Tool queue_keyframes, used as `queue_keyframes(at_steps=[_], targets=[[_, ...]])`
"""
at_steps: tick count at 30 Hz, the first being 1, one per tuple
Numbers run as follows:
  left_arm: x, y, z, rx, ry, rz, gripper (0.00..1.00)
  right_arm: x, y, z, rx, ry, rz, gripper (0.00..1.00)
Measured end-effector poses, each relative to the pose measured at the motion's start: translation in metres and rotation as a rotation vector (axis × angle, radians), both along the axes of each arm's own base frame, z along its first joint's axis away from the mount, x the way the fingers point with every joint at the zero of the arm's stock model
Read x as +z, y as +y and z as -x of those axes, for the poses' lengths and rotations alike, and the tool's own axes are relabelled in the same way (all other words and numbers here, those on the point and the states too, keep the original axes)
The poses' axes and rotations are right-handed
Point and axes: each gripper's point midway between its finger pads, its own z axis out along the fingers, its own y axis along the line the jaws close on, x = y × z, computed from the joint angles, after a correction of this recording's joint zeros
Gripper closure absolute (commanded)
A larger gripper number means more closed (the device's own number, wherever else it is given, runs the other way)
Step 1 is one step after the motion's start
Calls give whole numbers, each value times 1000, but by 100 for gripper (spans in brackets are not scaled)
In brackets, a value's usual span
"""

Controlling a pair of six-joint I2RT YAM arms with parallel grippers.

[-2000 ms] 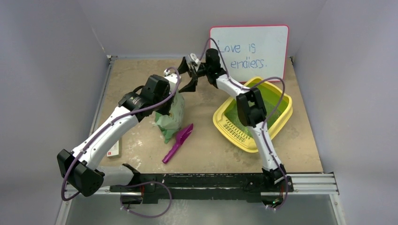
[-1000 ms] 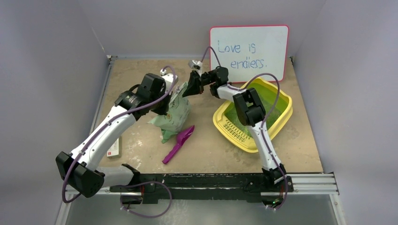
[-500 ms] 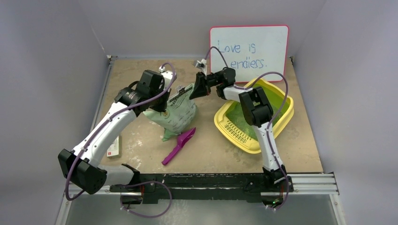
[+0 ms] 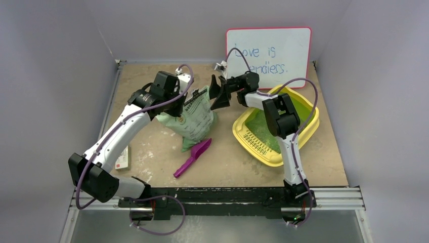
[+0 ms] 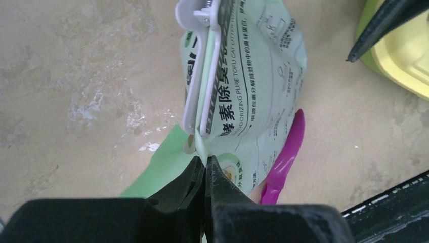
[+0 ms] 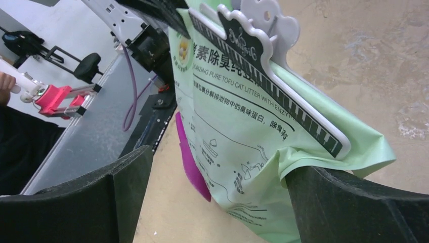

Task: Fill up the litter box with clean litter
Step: Move the cat litter bag to the center of the board.

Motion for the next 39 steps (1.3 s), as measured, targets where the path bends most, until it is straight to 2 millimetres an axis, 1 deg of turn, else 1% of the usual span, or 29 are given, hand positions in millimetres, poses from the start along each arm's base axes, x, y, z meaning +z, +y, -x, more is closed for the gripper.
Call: queue_keyframes(at_steps=[4, 6, 9, 11, 15, 17, 21, 24, 27, 29, 32, 33, 35, 37, 39], targets=[[1, -8, 6, -36, 6, 43, 100, 7, 1, -4, -1, -4, -1, 1], [3, -12, 9, -57, 10, 67, 100, 11, 1, -9, -5, -13, -5, 1], [4, -20, 13, -88, 15, 106, 100, 20, -3, -27, -28, -59, -24, 1], [5, -26, 13, -109, 14, 132, 100, 29, -8, -45, -50, -120, -48, 1], [6, -35, 15, -137, 17, 170, 100, 54, -24, -83, -105, -270, -102, 1], [6, -38, 17, -149, 20, 178, 100, 64, -34, -97, -132, -324, -118, 1], [7, -40, 17, -158, 19, 186, 100, 76, -55, -117, -179, -359, -121, 1], [6, -41, 17, -160, 23, 189, 100, 87, -69, -122, -206, -346, -109, 1], [6, -43, 16, -164, 24, 196, 100, 112, -81, -115, -225, -322, -99, 1], [5, -45, 16, -167, 26, 198, 100, 144, -86, -100, -232, -274, -83, 1], [5, -46, 16, -168, 27, 202, 100, 202, -91, -66, -230, -254, -78, 1], [5, -47, 16, -169, 28, 202, 100, 222, -93, -50, -231, -240, -78, 1], [5, -47, 15, -169, 26, 201, 100, 254, -97, -15, -225, -268, -87, 1], [5, -47, 14, -168, 23, 201, 100, 274, -101, 13, -220, -381, -124, 1], [5, -48, 13, -168, 22, 201, 100, 281, -107, 32, -226, -518, -163, 1]])
